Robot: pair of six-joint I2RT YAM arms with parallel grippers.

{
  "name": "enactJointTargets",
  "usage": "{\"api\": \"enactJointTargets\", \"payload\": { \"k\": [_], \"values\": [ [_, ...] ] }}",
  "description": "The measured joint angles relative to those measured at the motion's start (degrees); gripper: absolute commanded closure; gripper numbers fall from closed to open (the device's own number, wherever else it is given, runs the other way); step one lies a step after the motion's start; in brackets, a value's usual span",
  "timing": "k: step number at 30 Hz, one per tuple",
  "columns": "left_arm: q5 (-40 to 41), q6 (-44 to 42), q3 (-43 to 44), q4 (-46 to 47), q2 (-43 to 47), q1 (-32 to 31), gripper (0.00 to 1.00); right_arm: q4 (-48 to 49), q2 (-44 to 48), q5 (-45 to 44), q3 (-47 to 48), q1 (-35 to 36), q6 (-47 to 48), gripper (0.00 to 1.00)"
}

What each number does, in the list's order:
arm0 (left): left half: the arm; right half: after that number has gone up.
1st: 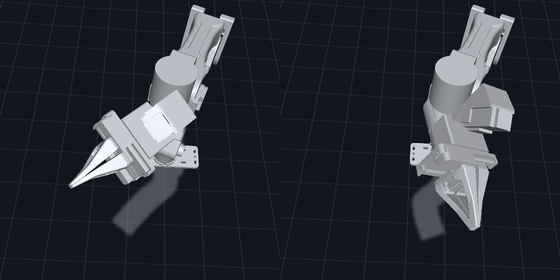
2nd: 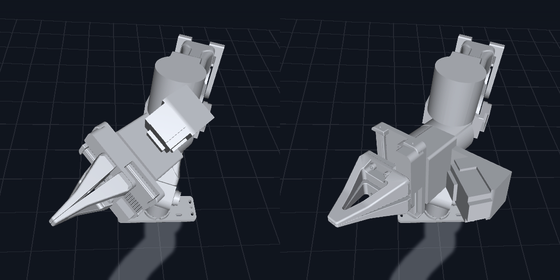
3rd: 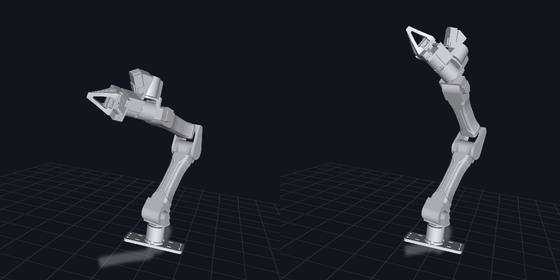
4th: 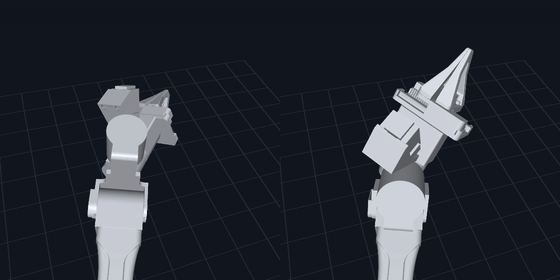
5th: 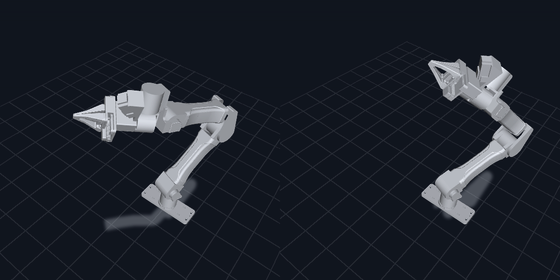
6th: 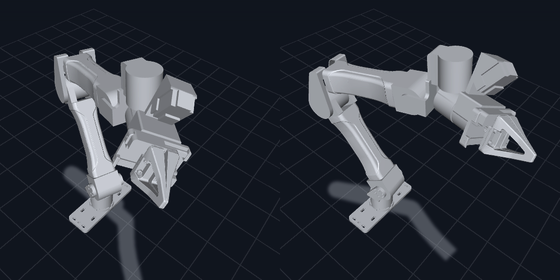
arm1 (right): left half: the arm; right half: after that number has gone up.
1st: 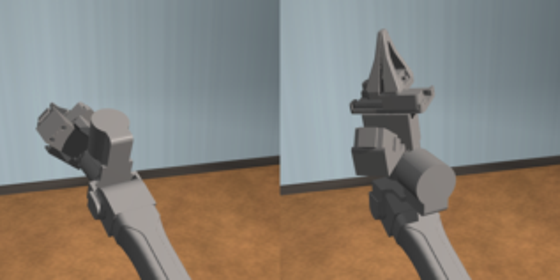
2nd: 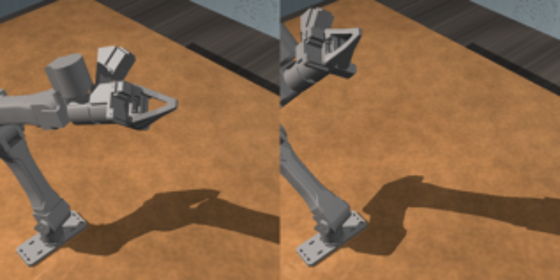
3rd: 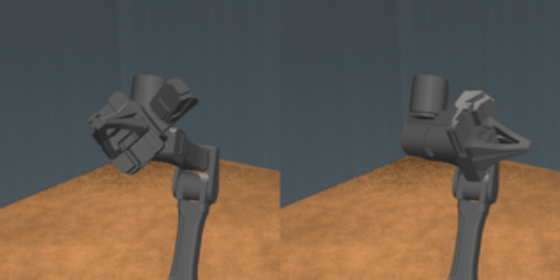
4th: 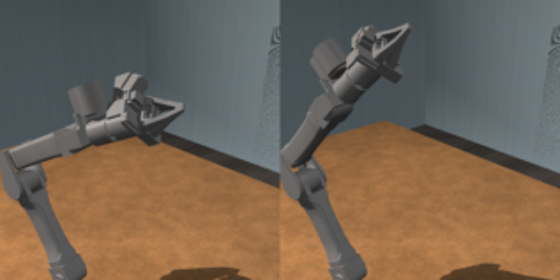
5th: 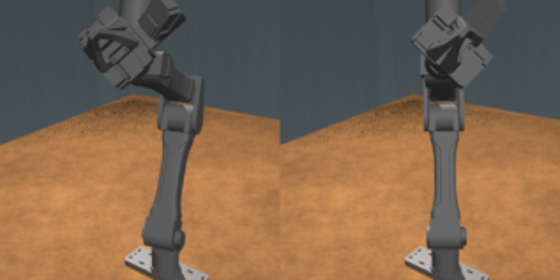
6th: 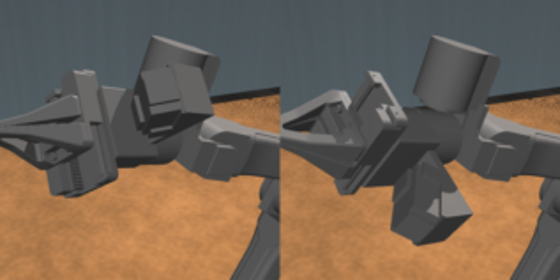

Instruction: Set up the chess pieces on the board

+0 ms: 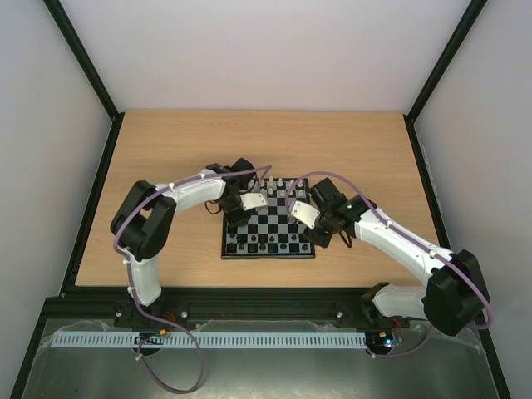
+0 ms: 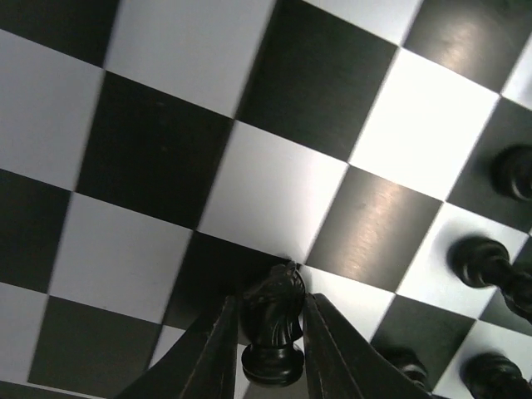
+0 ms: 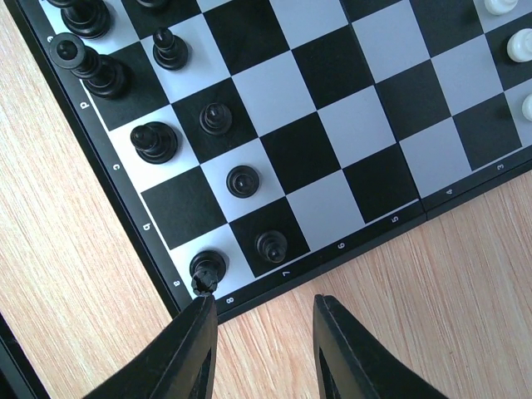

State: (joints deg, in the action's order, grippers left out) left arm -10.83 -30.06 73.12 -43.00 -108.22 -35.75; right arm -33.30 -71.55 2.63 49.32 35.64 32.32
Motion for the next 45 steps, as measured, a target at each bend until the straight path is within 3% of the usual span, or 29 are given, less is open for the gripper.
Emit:
{"api": "enactJointTargets", "payload": {
  "k": [5,9,19,37,45],
  "values": [
    [-0.5,1.4,3.1,0.3,-2.4,0.4,0.74,0.0,0.0,0.1,0.0,0.0,-0.1,0.67],
    [-1.5,3.5,4.9,0.6,-3.7,0.4,0.66,0.0,0.0,0.1,0.0,0.0,-0.2,0.67],
    [-2.1,3.9,3.2,-0.1,-2.3,2.0,0.62,0.0,0.0,0.1,0.0,-0.1,-0.2,0.67],
    [-1.4,3.5,0.5,0.1,-0.4,2.6,0.70,0.2,0.0,0.8,0.0,-0.2,-0.4,0.67],
    [2.8,3.9,0.0,1.8,-0.3,2.2,0.75,0.3,0.0,0.9,0.0,-0.2,-0.5,0.67]
  ]
}}
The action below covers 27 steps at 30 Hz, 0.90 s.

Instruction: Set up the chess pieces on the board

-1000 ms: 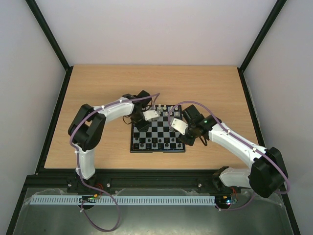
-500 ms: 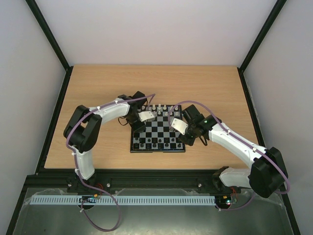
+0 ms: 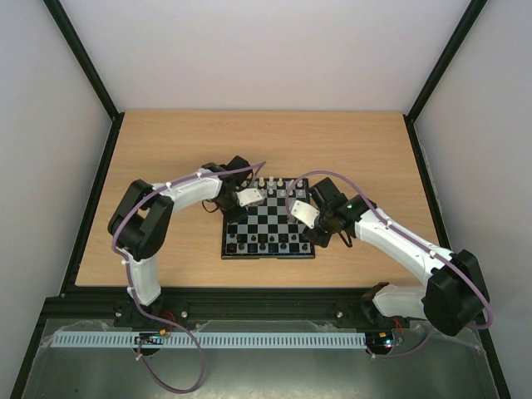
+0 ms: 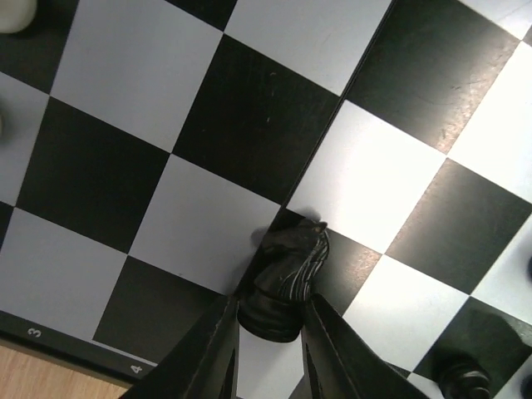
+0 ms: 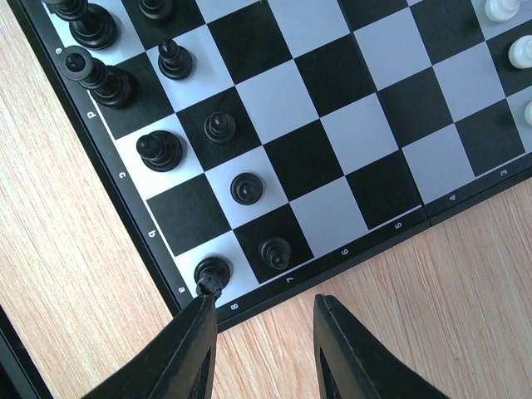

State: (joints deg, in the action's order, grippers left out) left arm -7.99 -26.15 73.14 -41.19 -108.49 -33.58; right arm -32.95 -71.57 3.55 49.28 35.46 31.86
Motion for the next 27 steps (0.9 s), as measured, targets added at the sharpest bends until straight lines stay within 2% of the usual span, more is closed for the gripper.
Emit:
{"api": "enactJointTargets", "payload": {
  "k": [3,10,27],
  "values": [
    [1.4,0.0,-0.8,0.8,0.6,-0.2,0.70,0.4,0.0,0.2,0.0,0.0,0.0,0.67],
    [2.3,0.7,-1.4,1.5,1.0,-1.6,0.70,1.2,-0.5,0.7,0.0,0.0,-0.4,0.66],
    [3.3,0.7,-2.8,4.2,1.8,-2.3,0.83,1.3,-0.7,0.9,0.1,0.0,-2.1,0.67]
  ]
}}
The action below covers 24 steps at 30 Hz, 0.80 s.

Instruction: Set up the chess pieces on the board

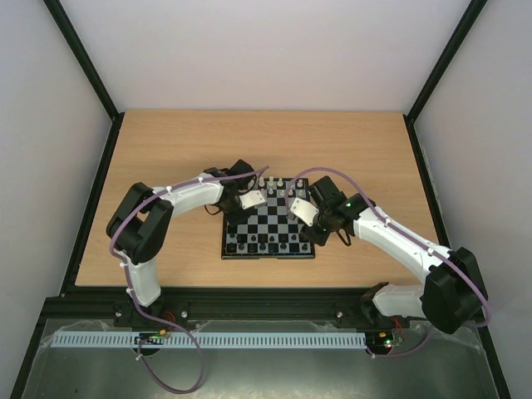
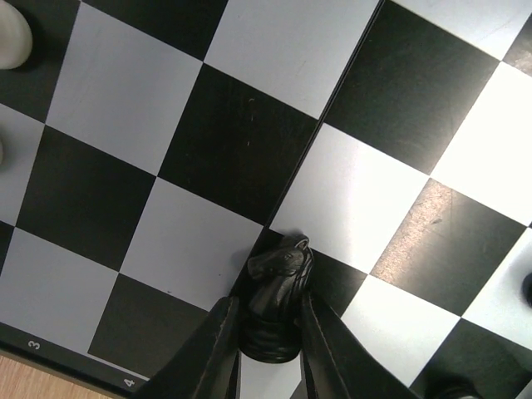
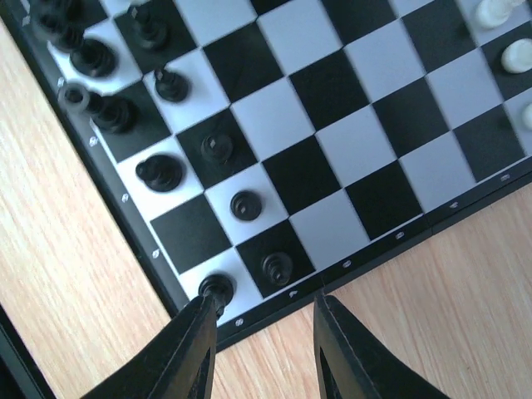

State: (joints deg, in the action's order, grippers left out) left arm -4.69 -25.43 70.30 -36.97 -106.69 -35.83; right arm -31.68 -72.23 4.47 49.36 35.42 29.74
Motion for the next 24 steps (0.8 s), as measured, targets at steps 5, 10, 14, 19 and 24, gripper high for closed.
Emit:
{"api": "enactJointTargets", "payload": {
  "k": [5,10,14,19,24],
  "values": [
    [-1.9,0.3,-0.9,0.3,1.4,0.2,0.82,-0.5,-3.9,3.0,7.5,-1.9,-6.9,0.61],
    [-5.7,1.2,-1.3,2.4,7.9,0.9,0.82,0.5,-9.5,11.0,20.0,-6.9,-17.6,0.53],
    [-8.1,2.7,-1.3,5.0,13.9,0.9,0.82,0.8,-13.4,19.3,25.5,-11.1,-25.6,0.50],
    [-11.5,4.0,-1.9,7.6,19.0,0.9,0.82,0.8,-20.1,32.6,27.3,-13.1,-33.8,0.51],
    [-14.8,6.4,-2.0,8.9,21.0,0.9,0.82,3.0,-23.3,42.0,25.2,-13.0,-42.1,0.52]
  ]
}}
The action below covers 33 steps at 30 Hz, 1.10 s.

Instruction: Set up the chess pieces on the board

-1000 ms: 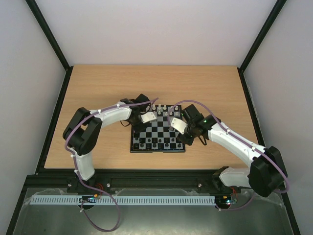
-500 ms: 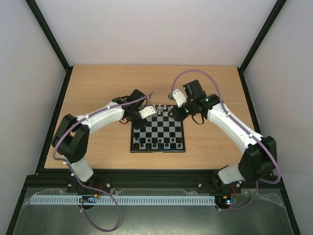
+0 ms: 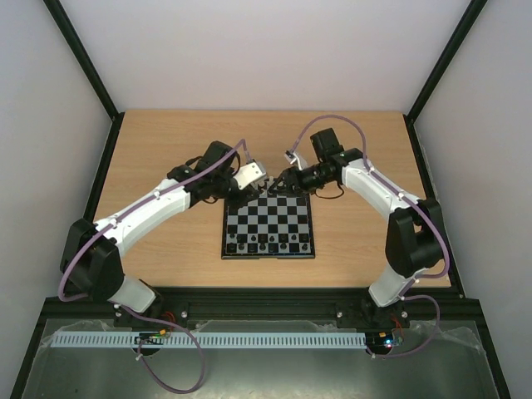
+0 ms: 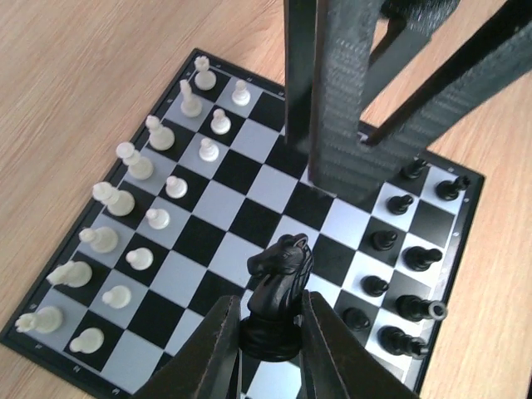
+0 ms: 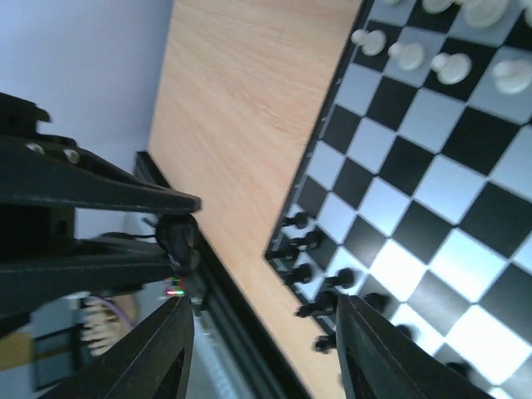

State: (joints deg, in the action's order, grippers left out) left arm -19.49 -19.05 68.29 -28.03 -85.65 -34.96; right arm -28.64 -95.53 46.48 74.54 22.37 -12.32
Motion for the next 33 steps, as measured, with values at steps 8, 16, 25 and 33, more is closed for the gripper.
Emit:
{"api": "enactJointTargets", "payload": {
  "k": [8,16,25,33],
  "values": [
    [-4.2,2.8,0.0,1.2,0.0,0.0,0.82,6.7,-0.2,9.2,-2.5,0.0,-10.0,0.56],
    [-6.1,3.3,0.5,2.1,0.0,-0.1,0.82,11.1,-0.2,12.0,-3.8,0.0,-13.5,0.66],
    [-6.6,3.2,2.4,2.2,-2.1,-0.6,0.82,14.0,-0.2,13.2,-5.4,0.0,-15.4,0.78],
    [-6.4,3.0,3.4,1.9,-3.2,-1.1,0.82,15.5,-0.2,13.9,-6.1,-0.1,-15.8,0.91]
  ]
}}
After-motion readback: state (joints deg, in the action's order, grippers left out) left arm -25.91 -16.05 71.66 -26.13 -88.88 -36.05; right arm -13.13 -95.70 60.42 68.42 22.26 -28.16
